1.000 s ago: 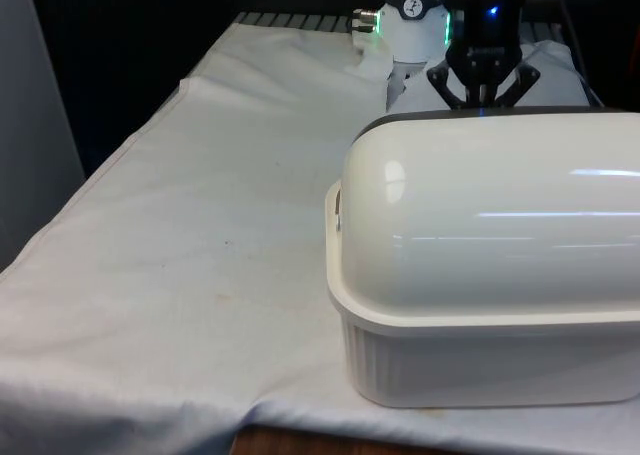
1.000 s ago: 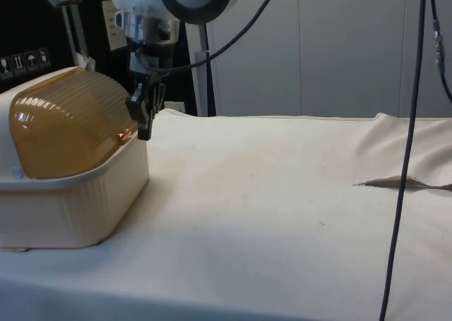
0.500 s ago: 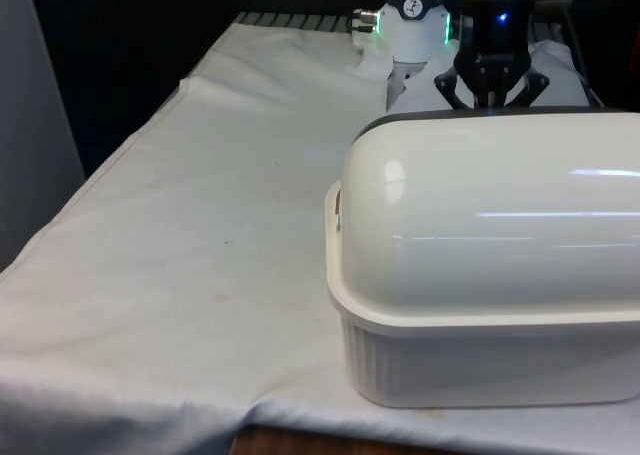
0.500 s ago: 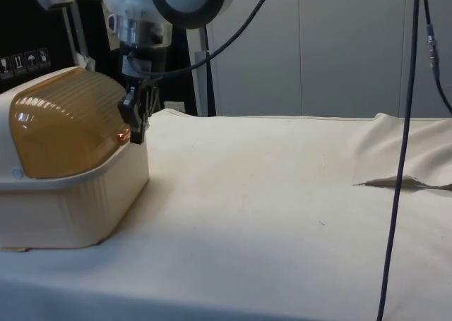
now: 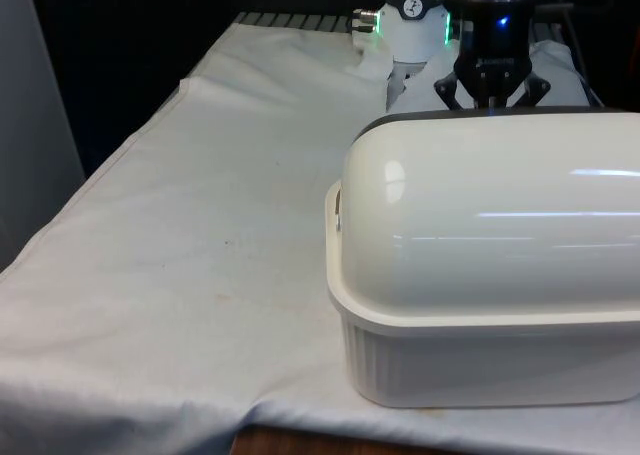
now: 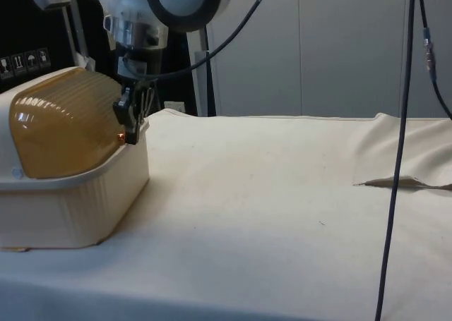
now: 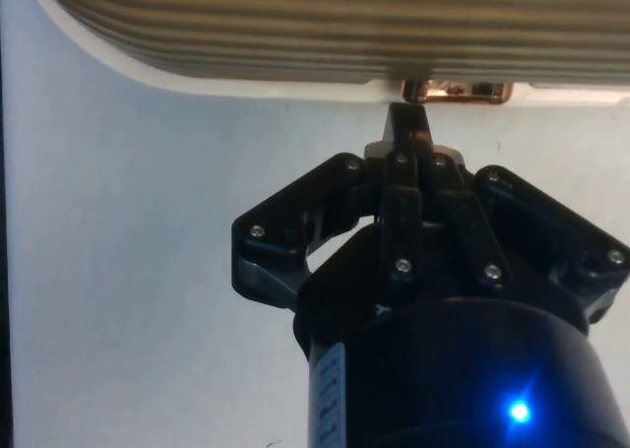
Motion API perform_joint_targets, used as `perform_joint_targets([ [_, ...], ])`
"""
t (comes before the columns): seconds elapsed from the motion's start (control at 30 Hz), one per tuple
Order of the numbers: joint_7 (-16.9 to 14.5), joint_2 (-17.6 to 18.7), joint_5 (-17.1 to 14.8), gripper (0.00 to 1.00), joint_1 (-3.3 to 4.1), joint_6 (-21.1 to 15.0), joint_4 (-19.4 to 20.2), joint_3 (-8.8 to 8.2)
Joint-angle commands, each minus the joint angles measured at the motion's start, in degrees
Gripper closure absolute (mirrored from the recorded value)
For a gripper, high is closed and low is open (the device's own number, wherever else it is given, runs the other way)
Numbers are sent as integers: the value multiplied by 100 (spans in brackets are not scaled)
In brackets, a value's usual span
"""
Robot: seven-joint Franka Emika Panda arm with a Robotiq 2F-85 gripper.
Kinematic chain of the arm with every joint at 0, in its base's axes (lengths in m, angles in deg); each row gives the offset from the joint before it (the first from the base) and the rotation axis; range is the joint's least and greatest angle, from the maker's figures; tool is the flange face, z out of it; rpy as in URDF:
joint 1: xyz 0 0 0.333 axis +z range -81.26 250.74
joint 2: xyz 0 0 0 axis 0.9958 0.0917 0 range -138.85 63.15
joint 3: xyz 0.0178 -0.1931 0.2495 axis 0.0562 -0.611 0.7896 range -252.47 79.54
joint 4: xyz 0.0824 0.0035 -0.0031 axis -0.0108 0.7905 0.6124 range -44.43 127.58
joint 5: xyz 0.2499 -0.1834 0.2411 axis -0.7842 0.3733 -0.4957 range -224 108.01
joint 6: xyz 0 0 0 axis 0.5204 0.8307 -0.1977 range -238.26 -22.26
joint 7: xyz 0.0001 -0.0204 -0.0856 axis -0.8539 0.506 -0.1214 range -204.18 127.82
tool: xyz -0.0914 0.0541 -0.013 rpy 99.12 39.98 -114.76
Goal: Open the lid, then close it.
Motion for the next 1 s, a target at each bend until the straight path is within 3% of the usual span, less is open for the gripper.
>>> perform_joint_targets([
  [0.0, 0, 11, 0, 100, 0, -11, -11, 0],
  [0.83, 52, -206, 166, 100, 23, -63, -120, -57],
  [0.87, -6, -195, 86, 100, -6, -34, -109, -11],
  [0.97, 74, -246, 189, 100, 34, -80, -138, -69],
])
